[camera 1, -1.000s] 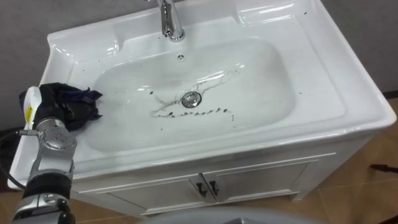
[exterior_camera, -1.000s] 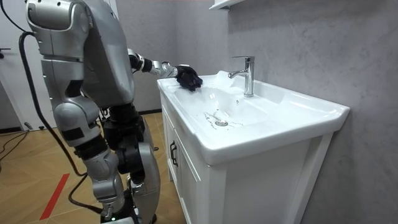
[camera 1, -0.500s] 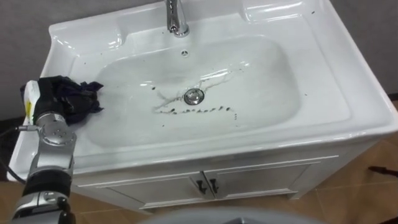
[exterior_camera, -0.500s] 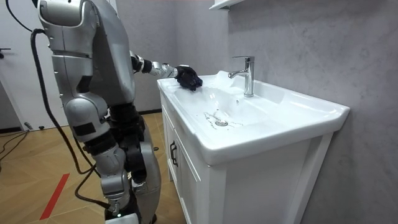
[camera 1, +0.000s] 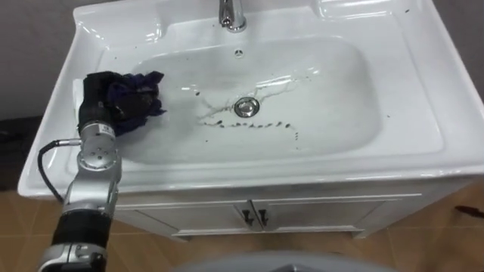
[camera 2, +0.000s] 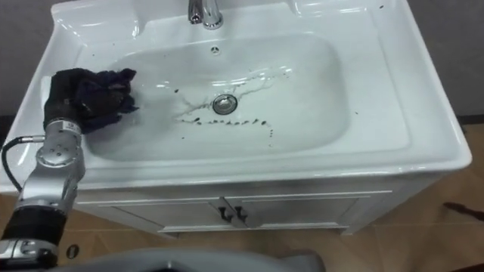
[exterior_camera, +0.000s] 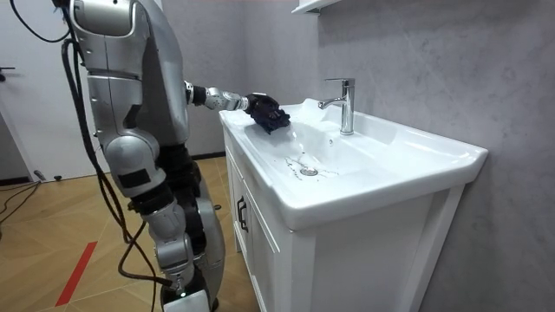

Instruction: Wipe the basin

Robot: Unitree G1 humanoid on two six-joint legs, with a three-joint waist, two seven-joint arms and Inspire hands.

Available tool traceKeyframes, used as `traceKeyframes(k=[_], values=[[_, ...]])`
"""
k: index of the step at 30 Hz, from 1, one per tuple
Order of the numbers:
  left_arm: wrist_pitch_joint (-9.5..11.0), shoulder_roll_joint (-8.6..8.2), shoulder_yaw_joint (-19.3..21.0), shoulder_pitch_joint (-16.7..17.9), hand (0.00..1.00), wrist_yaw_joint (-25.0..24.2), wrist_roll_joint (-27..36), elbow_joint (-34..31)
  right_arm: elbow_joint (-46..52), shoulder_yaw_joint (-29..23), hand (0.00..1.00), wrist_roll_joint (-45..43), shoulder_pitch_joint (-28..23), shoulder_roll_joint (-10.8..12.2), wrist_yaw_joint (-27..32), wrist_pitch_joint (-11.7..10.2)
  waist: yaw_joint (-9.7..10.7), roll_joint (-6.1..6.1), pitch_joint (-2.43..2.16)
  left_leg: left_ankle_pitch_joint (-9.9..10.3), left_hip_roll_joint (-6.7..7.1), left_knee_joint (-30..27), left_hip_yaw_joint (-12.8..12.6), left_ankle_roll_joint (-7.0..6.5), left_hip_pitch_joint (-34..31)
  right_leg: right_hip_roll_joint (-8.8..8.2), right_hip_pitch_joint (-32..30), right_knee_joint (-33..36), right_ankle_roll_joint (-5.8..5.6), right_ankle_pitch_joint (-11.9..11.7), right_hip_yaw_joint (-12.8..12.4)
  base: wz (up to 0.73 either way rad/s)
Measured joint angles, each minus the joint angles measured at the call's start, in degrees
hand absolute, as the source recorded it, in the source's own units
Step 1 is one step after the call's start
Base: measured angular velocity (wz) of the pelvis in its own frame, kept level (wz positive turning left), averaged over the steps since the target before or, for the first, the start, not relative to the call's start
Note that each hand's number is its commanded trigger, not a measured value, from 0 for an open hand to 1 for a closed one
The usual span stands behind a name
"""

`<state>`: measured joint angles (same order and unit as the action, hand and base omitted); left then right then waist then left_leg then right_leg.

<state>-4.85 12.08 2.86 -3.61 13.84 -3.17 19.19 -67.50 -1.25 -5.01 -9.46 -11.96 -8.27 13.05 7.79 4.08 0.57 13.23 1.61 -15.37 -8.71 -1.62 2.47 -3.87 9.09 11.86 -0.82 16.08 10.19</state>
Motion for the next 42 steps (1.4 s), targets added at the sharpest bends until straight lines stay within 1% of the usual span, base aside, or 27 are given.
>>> traceKeyframes(k=[1, 2, 4, 6, 8, 10, 13, 16, 21, 23, 24, 26, 28, 30, 31, 33, 34, 36, 39, 41, 42], values=[[0.0, -0.03, -0.7, 0.0, 1.0, -0.1, -0.4, -0.9, -0.3, 0.0, 0.0, 0.0, 0.0, 0.2, -0.1, -0.5, 0.0, -0.23, 0.11, 0.0, -0.02, 0.0, 0.0, 0.0, 0.0, 0.02, 0.0, 0.1, 0.04, 0.0, 0.0, 0.0], [0.0, -0.22, -1.0, 0.0, 1.0, -0.5, -0.9, -1.8, -1.0, 0.0, 0.0, 0.1, 0.1, 0.4, 0.0, -1.1, 0.0, -0.3, 0.06, 0.0, -0.01, 0.0, 0.0, 0.0, 0.0, 0.03, 0.1, 0.1, 0.07, 0.0, 0.1, 0.0], [0.0, -0.53, -1.1, 0.0, 1.0, -0.7, -1.3, -3.9, -1.3, 0.0, 0.0, 0.4, 0.2, 0.7, 0.0, -1.7, -0.1, -0.34, 0.04, 0.0, -0.01, 0.0, 0.0, 0.0, 0.0, 0.02, 0.1, 0.1, 0.07, 0.0, 0.1, 0.0], [0.1, -0.62, -1.1, 0.0, 1.0, -0.5, -1.5, -6.7, -1.3, 0.0, 0.0, 0.5, 0.3, 0.8, 0.0, -2.0, -0.1, -0.58, 0.16, 0.0, -0.02, 0.0, 0.0, 0.0, 0.0, 0.02, 0.1, 0.1, 0.09, -0.1, 0.2, 0.0], [0.2, -0.71, -1.0, 0.0, 1.0, -0.1, -1.5, -9.2, -1.8, 0.0, 0.0, 0.4, 0.4, 0.9, 0.3, -2.9, -0.2, -0.93, -0.02, 0.0, -0.08, -0.1, 0.0, 0.0, 0.0, -0.02, 0.0, 0.6, 0.09, -0.1, 0.5, 0.02], [0.2, -0.83, -1.0, 0.0, 1.0, 0.4, -1.5, -11.2, -1.9, 0.0, 0.0, 0.5, 0.3, 1.0, 0.6, -3.3, -0.2, -1.08, -0.11, 0.0, -0.13, -0.2, 0.0, 0.01, 0.1, -0.04, 0.1, 0.8, 0.09, -0.1, 0.9, 0.05], [0.7, -0.87, -1.0, 0.0, 1.0, 1.5, -1.5, -13.5, -2.3, 0.0, 0.0, 0.6, 0.4, 0.9, 0.7, -3.7, -0.2, -1.06, -0.13, 0.0, -0.13, -0.2, 0.0, 0.01, 0.1, -0.03, 0.2, 0.7, 0.09, -0.1, 0.9, 0.01], [1.0, -1.42, -1.1, 0.0, 1.0, 1.8, -1.7, -13.7, -2.4, 0.0, 0.0, 0.6, 0.4, 0.9, 0.7, -3.7, -0.2, -1.03, -0.14, 0.0, -0.18, -0.2, 0.0, 0.01, 0.1, 0.03, 0.3, 0.7, 0.09, -0.1, 1.0, 0.0], [1.0, -1.91, -1.5, 0.0, 1.0, 1.8, -4.8, -13.7, -2.6, 0.0, 0.0, 0.6, 0.5, 0.9, 0.6, -3.7, -0.1, -1.03, -0.12, 0.0, -0.38, -0.1, 0.0, 0.01, -0.1, 0.13, 0.2, 0.8, 0.2, -0.2, 1.4, 0.04], [1.0, -1.91, -2.4, 0.0, 1.0, 1.8, -6.7, -13.7, -2.7, 0.0, 0.0, 0.6, 0.5, 0.9, 0.6, -3.7, -0.1, -0.94, -0.13, 0.0, -0.84, -0.2, 0.0, -0.02, -0.4, 0.23, 0.0, 0.8, 0.32, -0.4, 1.5, 0.02], [1.0, -1.91, -2.7, 0.0, 1.0, 1.8, -7.4, -13.6, -2.7, 0.0, 0.0, 0.5, 0.5, 0.9, 0.6, -3.7, -0.2, -0.91, -0.12, 0.0, -0.87, -0.3, 0.0, -0.02, -0.4, 0.26, 0.0, 0.8, 0.35, -0.4, 1.5, 0.0], [1.0, -1.92, -3.9, 0.0, 1.0, 1.8, -10.7, -13.5, -2.7, 0.0, 0.0, 0.5, 0.5, 0.8, 0.6, -3.7, -0.2, -0.71, -0.09, 0.0, -0.89, -0.4, 0.0, -0.03, -0.4, 0.37, 0.0, 0.8, 0.42, -0.5, 1.4, 0.0], [1.0, -1.91, -4.1, 0.0, 1.0, 1.8, -12.8, -13.5, -2.7, 0.0, 0.0, 0.5, 0.4, 0.8, 0.9, -3.7, -0.2, -0.51, -0.12, 0.0, -0.9, -0.5, -0.2, -0.02, -0.3, 0.46, 0.0, 0.9, 0.47, -0.5, 1.1, -0.06], [1.0, -1.91, -4.4, 0.0, 1.0, 1.8, -12.7, -13.5, -2.7, 0.0, 0.0, 0.6, 0.4, 0.7, 1.4, -3.7, -0.1, -0.18, -0.11, 0.0, -0.9, -0.5, -0.4, -0.02, -0.3, 0.49, -0.1, 0.9, 0.49, -0.5, 1.0, -0.05], [1.0, -1.91, -4.8, 0.0, 1.0, 1.8, -12.7, -13.5, -2.7, 0.0, 0.0, 0.7, 0.4, 0.6, 1.6, -3.7, -0.1, -0.23, 0.04, 0.0, -0.9, -0.5, -0.5, -0.02, -0.3, 0.49, -0.1, 0.9, 0.49, -0.5, 1.0, 0.0], [1.0, -1.91, -5.2, 0.0, 1.0, 1.8, -12.8, -13.5, -2.7, 0.0, 0.0, 0.7, 0.3, 0.6, 1.9, -3.7, -0.1, -0.1, 0.04, 0.0, -0.88, -0.5, -0.5, -0.02, -0.3, 0.48, -0.1, 0.9, 0.49, -0.5, 0.9, 0.0], [1.0, -1.91, -5.3, 0.0, 1.0, 1.8, -13.2, -13.5, -2.7, 0.0, 0.0, 0.7, 0.3, 0.6, 1.9, -3.7, 0.0, 0.26, -0.17, 0.0, -0.9, -0.5, -0.5, -0.01, -0.3, 0.48, -0.1, 0.9, 0.49, -0.5, 0.9, 0.0], [1.0, -1.91, -5.3, 0.0, 1.0, 2.0, -15.4, -13.5, -2.9, 0.0, 0.0, 0.7, -0.2, 0.6, 2.1, -3.9, 0.0, 0.18, -0.13, 0.0, -0.95, -0.8, -0.5, -0.01, -0.3, 0.48, -0.1, 0.9, 0.49, -0.5, 1.0, 0.0], [1.0, -1.91, -5.4, 0.0, 1.0, 2.2, -20.1, -13.5, -3.0, 0.0, 0.0, 2.2, -0.7, 0.6, 2.5, -4.4, 0.0, 0.26, -0.17, 0.0, -0.99, -1.1, -0.5, 0.01, -0.4, 0.51, -0.1, 0.9, 0.5, -0.5, 0.8, 0.0], [1.0, -1.91, -5.4, 0.1, 1.0, 2.3, -24.3, -13.5, -3.0, -0.2, 0.0, 2.3, -0.8, 0.5, 2.5, -4.6, 0.1, 0.23, -0.14, 0.0, -1.01, -1.2, -0.5, 0.02, -0.5, 0.53, -0.1, 0.8, 0.5, -0.5, 0.8, 0.0], [1.0, -1.9, -5.4, 0.1, 1.0, 2.3, -25.3, -13.4, -3.0, -0.5, 0.0, 2.3, -0.9, 0.5, 2.4, -4.8, 0.2, 0.26, -0.16, 0.0, -1.04, -1.2, -0.5, 0.02, -0.6, 0.53, -0.1, 0.8, 0.5, -0.5, 0.8, 0.0]])
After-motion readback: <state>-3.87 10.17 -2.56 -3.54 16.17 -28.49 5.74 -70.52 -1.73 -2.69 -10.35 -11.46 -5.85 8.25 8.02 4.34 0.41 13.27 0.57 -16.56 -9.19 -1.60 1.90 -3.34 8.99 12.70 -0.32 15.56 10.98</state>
